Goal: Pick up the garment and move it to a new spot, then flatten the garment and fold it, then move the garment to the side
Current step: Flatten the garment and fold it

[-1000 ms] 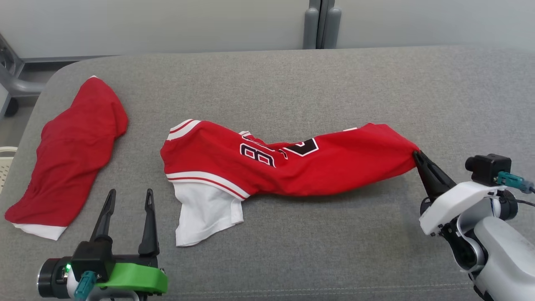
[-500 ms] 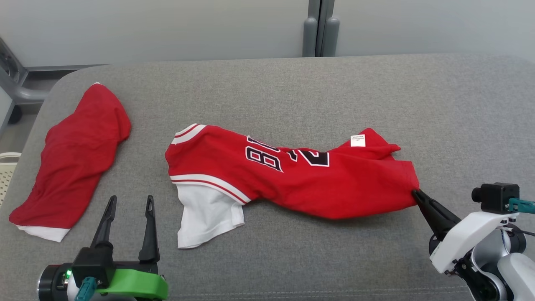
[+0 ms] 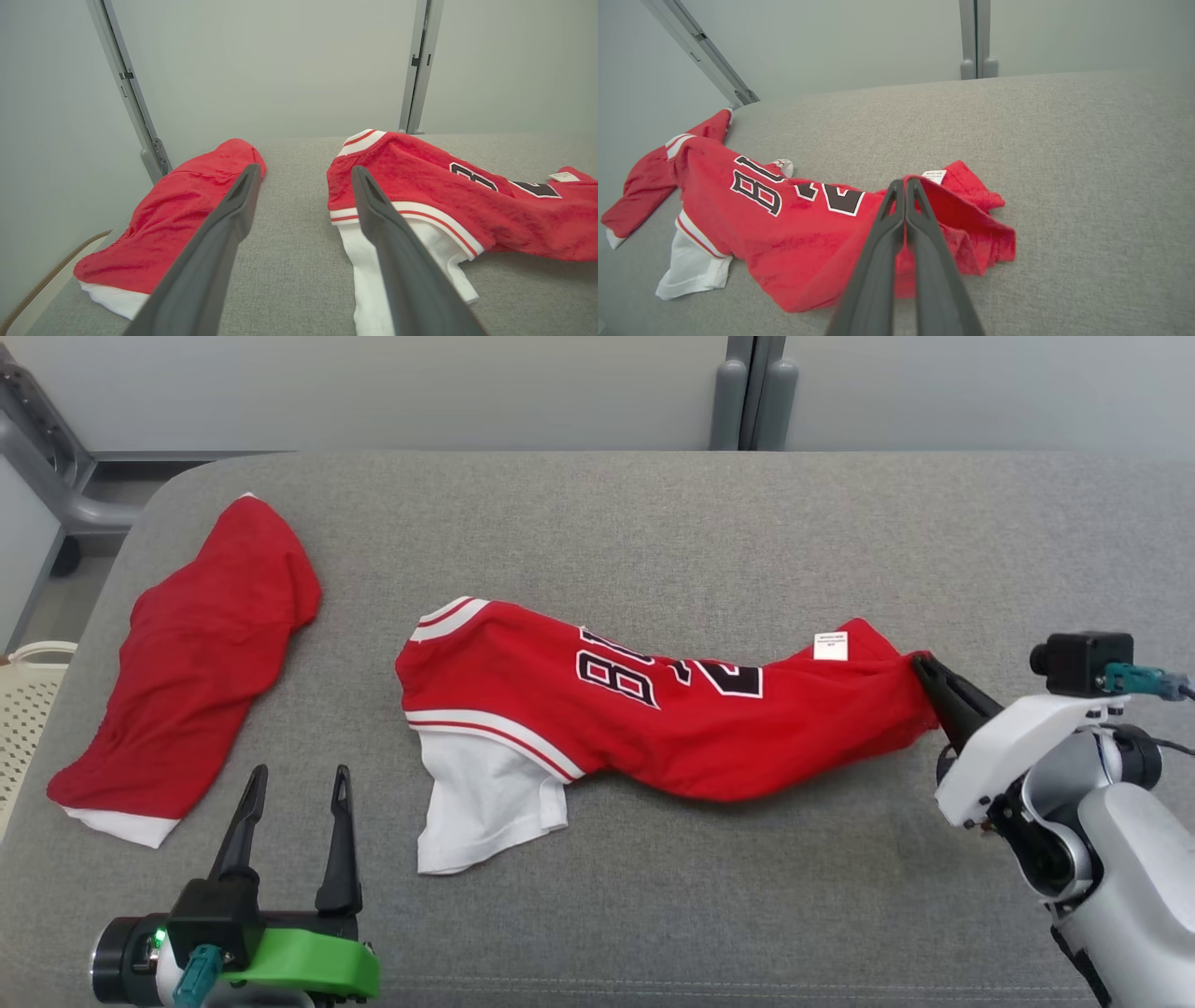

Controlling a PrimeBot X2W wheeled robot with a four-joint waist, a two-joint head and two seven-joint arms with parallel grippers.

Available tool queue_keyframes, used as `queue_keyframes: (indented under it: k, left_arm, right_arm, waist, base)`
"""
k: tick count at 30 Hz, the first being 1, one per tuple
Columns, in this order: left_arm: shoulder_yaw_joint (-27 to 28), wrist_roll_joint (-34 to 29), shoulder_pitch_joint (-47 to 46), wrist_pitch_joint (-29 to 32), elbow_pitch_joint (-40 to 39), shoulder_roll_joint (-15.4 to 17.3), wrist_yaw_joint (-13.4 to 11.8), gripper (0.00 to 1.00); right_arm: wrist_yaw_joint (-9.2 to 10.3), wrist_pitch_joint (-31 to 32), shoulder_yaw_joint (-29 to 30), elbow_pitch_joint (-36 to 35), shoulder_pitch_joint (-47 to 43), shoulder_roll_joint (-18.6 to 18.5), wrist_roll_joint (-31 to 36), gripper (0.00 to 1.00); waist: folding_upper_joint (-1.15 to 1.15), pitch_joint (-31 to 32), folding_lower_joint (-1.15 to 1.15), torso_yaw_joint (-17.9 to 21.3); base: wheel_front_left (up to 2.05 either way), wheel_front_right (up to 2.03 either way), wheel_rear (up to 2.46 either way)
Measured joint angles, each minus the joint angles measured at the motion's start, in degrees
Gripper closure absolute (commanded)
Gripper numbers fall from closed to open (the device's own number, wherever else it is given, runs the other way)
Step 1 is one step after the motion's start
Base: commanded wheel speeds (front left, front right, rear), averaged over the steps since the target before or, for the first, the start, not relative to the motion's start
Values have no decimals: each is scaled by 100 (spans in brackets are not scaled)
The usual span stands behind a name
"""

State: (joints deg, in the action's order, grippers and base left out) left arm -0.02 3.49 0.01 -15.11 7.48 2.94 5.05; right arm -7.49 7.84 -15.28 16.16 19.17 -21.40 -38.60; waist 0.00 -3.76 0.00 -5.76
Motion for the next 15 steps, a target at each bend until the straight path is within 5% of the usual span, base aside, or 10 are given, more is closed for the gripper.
queue_keyframes:
  k: [15]
  left_arm:
    - [-229, 36, -248, -1, 53, -5, 20, 0]
  right_arm:
    - [0, -811, -519, 3145, 1830, 194, 37, 100]
  waist:
    - [0, -307, 0, -338]
  base:
    - [0, 0, 0]
